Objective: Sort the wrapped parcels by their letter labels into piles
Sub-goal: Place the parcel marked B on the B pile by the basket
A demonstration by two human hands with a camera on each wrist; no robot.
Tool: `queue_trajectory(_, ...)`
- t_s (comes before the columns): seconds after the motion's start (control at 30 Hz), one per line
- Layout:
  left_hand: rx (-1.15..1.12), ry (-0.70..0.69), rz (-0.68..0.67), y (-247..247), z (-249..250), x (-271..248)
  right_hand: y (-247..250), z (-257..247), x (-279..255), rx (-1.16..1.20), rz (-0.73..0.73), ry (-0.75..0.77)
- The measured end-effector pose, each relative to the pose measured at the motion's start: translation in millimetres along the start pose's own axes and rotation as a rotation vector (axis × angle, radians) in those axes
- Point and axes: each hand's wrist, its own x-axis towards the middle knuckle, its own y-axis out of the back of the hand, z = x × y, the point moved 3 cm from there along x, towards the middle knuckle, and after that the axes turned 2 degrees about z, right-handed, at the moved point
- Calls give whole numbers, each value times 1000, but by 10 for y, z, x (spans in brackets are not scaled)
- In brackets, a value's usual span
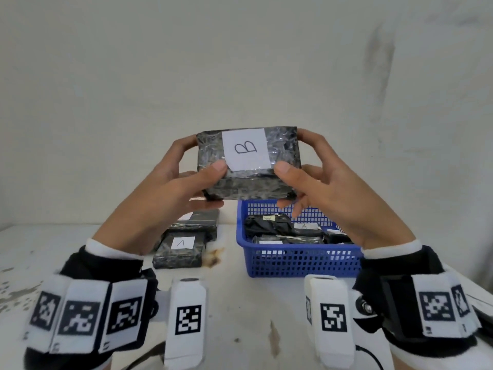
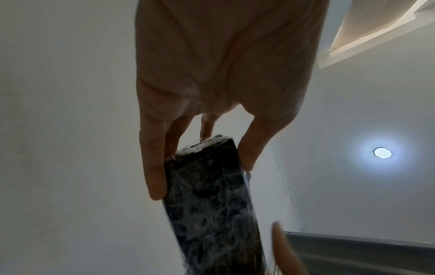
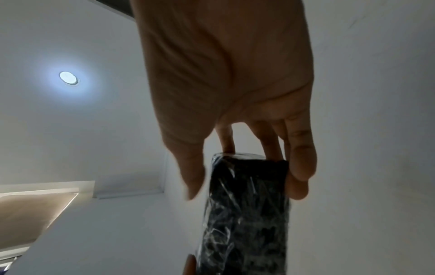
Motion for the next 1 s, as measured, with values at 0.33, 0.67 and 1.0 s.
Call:
queue_trajectory(0.33, 117, -36, 44, 6, 37, -29, -60, 11, 10, 15, 22, -1)
queue_trajectory(0.67, 148, -93, 43, -87, 38, -50, -16, -51, -55, -17, 76, -36)
queue_trajectory(1.0, 164, -99, 20, -120, -7, -31, -29, -69, -55, -36, 157, -54)
